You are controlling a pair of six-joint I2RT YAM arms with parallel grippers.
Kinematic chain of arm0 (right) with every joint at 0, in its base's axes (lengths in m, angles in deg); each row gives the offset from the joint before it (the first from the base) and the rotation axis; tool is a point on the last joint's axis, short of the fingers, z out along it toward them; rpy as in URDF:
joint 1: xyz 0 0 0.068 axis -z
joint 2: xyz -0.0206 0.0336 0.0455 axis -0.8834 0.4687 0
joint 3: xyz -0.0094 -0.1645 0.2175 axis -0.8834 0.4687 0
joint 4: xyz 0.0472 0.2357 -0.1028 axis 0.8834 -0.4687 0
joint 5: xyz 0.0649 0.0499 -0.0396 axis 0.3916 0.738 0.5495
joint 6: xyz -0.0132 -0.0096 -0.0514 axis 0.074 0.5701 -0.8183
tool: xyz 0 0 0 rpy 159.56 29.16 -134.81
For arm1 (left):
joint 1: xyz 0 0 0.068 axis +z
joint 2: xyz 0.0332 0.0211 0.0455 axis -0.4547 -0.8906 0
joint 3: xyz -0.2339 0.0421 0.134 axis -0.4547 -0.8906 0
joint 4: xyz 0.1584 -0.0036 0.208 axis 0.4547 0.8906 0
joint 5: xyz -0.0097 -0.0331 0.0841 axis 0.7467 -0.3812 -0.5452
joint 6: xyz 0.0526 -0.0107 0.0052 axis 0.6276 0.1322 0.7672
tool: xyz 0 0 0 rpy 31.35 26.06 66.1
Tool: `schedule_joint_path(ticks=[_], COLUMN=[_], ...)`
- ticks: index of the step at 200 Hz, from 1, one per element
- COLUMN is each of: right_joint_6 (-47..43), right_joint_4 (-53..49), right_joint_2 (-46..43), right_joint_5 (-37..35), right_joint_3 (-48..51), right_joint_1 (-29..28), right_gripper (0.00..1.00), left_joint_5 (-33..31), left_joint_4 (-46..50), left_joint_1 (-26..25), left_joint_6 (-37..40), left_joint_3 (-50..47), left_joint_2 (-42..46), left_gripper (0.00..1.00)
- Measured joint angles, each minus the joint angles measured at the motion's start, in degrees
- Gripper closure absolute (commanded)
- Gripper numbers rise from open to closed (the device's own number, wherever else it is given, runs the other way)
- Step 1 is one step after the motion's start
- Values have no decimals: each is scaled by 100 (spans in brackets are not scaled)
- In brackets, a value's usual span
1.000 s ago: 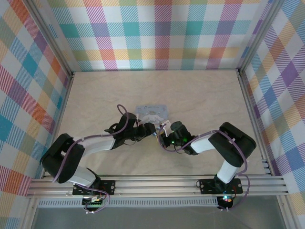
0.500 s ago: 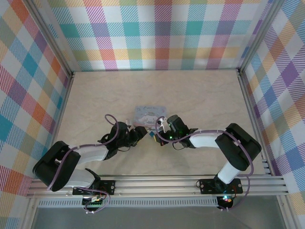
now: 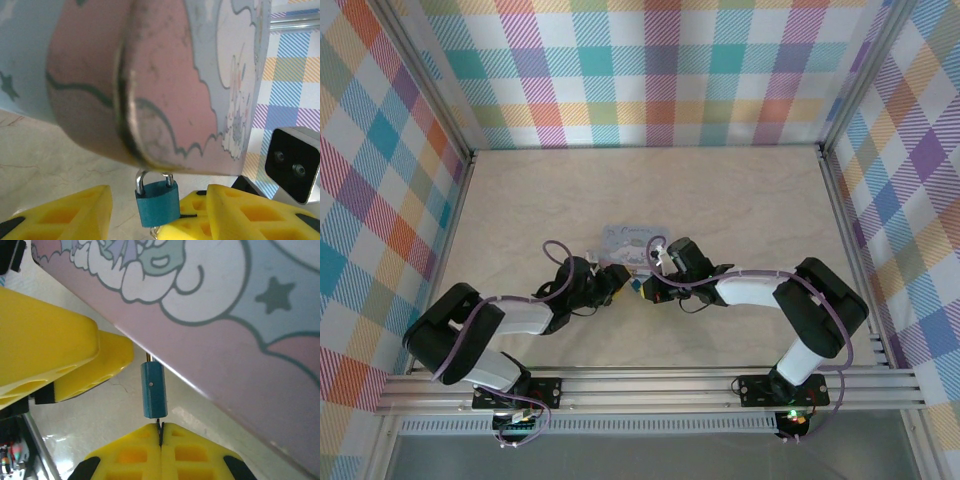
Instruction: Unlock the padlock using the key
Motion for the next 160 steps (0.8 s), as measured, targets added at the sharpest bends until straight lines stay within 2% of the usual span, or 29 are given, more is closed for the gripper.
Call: schedule_joint_path(ticks=[71,160], right_joint_6=[1082,1821], right_joint_4=[76,267], right_joint_2=[0,0], right_joint_5=[181,280], right_joint_3=[-4,-4], right_joint_1=[0,0], right_gripper=[100,99], left_joint_5=[-46,-238], left_joint_4=[-234,-577], left_joint_1=[-142,-262], left_joint_6=[-240,-474], left_joint_3=[-4,-4], left_joint_2=[-363,-492], left_gripper=[55,67])
